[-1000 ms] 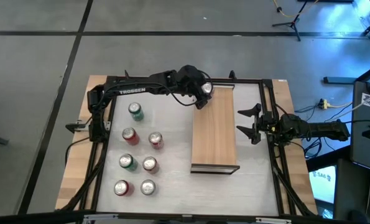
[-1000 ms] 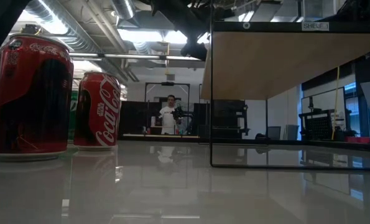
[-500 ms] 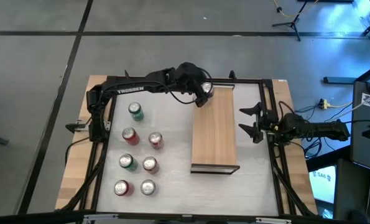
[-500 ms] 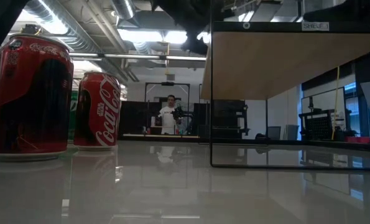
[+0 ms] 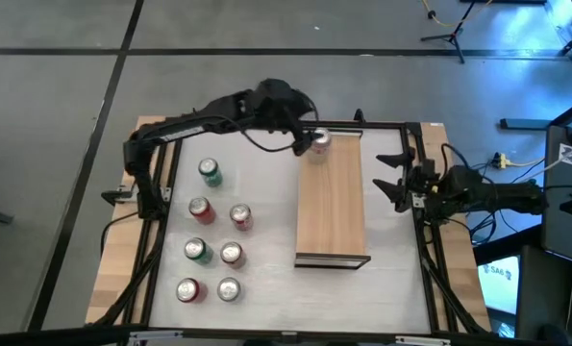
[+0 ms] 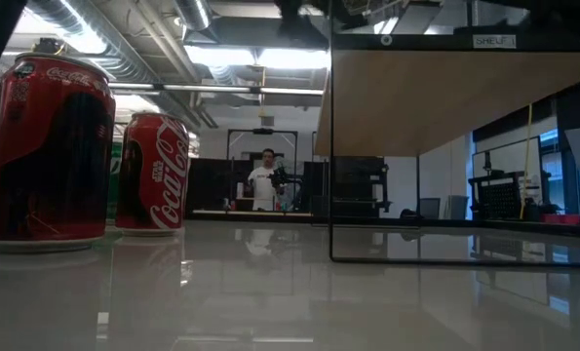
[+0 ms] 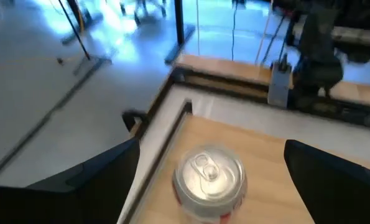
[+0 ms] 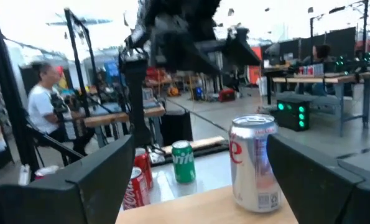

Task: Place canned beverage on shelf
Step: Put the top silver soda can on the shelf

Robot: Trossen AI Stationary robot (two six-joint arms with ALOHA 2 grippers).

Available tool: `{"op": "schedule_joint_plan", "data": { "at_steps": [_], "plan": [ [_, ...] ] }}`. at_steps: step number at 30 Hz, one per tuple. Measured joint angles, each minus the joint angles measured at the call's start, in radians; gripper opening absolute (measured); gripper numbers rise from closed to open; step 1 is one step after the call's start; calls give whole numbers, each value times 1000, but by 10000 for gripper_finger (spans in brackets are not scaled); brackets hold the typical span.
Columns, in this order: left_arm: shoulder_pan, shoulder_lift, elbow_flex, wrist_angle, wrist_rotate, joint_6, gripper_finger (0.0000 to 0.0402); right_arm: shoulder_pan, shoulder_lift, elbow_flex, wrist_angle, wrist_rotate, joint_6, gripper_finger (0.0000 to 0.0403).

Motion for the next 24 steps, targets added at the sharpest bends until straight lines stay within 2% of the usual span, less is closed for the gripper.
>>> {"op": "schedule_joint_plan", "data": {
  "at_steps": [7, 12, 16, 20, 24],
  "plan": [
    [-1, -187, -19, -128, -6, 43, 389, 0, 276, 232, -109, 76, -19, 358],
    [-11, -325, -206, -122, -6, 65, 389, -11, 472, 436, -193, 149, -71, 358],
    [-10, -444, -440, 19, -7, 108, 389, -66, 617, 583, -273, 166, -102, 358],
    [2, -529, -661, 245, -6, 134, 389, -146, 743, 699, -362, 159, -131, 358],
    [32, -561, -806, 473, -8, 164, 389, -233, 838, 806, -472, 158, -131, 358]
  ]
}}
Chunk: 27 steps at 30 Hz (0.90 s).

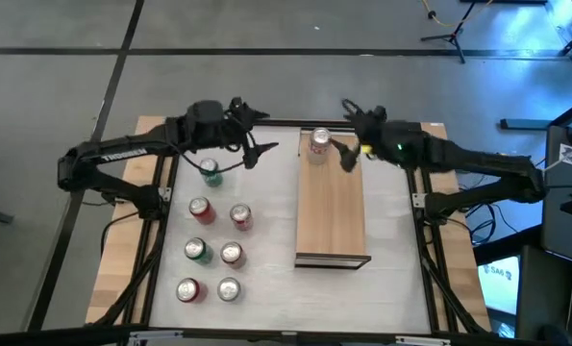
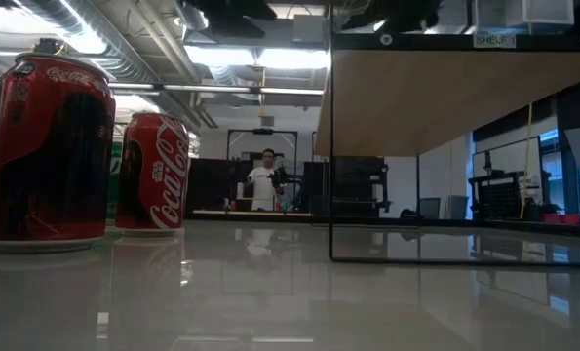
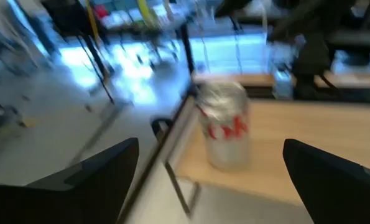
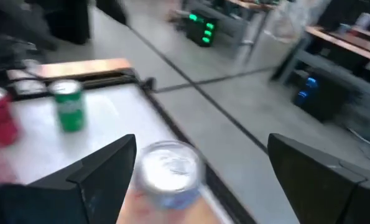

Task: Place canned beverage on shelf
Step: Put the top silver soda can on the shelf

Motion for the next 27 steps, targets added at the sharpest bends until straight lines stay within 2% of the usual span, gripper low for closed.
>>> {"op": "schedule_joint_plan", "data": {
  "at_steps": [4, 13, 21, 24, 27],
  "plan": [
    [35, 6, -54, 92, 0, 7, 389, -59, 80, 70, -55, -7, 0, 358],
    [46, 8, -90, 85, 5, -4, 389, -95, 148, 82, -14, -29, 0, 358],
    [45, 8, -90, 81, 4, -21, 389, -95, 155, 82, -15, -133, -29, 371],
    [45, 8, -90, 81, 4, -21, 389, -95, 155, 82, -14, -148, -30, 393],
    [45, 8, -90, 80, 4, -21, 389, -95, 155, 82, -14, -149, -30, 394]
  ]
}}
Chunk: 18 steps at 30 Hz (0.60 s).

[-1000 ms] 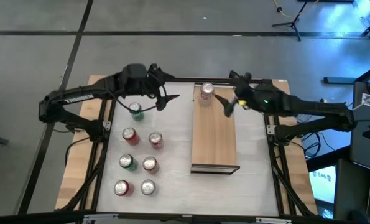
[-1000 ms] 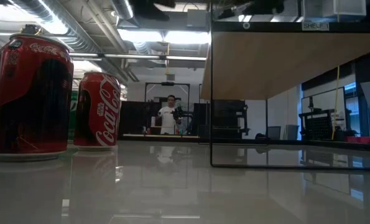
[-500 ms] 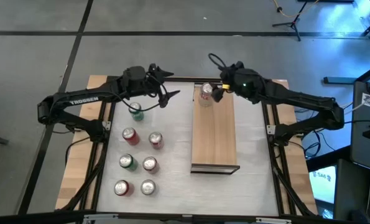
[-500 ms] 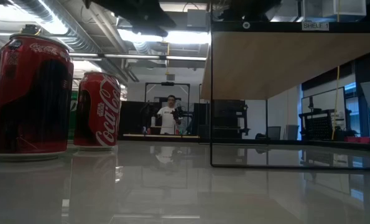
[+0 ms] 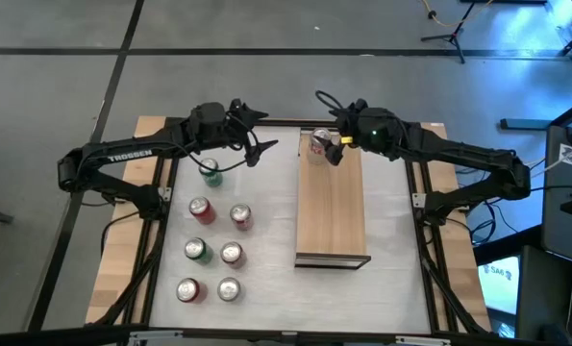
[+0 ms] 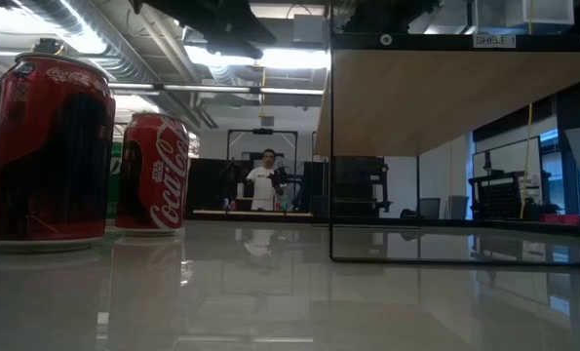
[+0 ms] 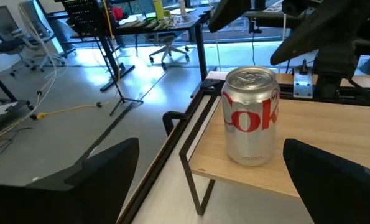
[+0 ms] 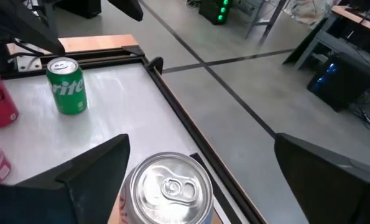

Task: Place canned beverage on shelf
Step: Put the top silver soda can on the shelf

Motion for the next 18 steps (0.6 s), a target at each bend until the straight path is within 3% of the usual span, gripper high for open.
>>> {"op": "schedule_joint_plan", "data": {
  "at_steps": [18],
  "plan": [
    [-1, 0, 0, -2, 0, -4, 389, 0, 24, 0, -28, -107, 58, 387]
  ]
}}
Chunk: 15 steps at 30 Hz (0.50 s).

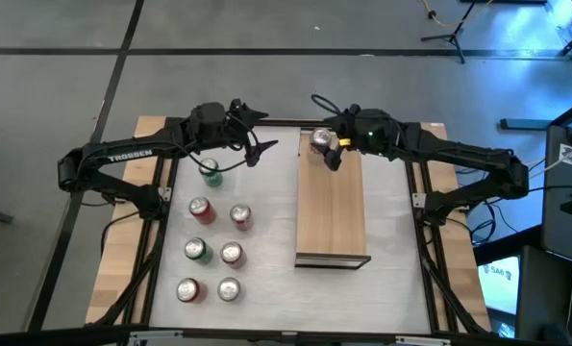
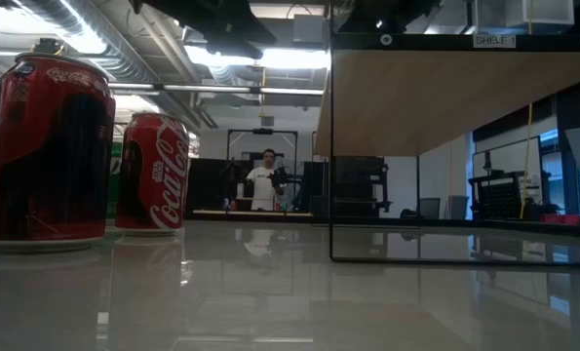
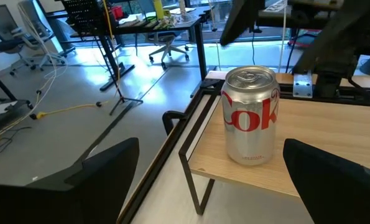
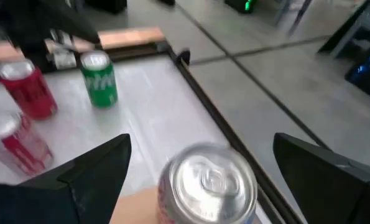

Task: Place canned beverage on shelf
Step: Put the top silver soda can on the shelf

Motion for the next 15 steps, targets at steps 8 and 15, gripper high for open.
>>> {"op": "schedule_joint_plan", "data": {
  "at_steps": [8, 15],
  "plan": [
    [0, 0, 0, -7, 0, -1, 389, 0, 62, -2, -29, 22, 2, 387],
    [0, 0, 0, -10, 0, -6, 389, 0, 88, -2, -33, 29, 2, 387]
  ]
}}
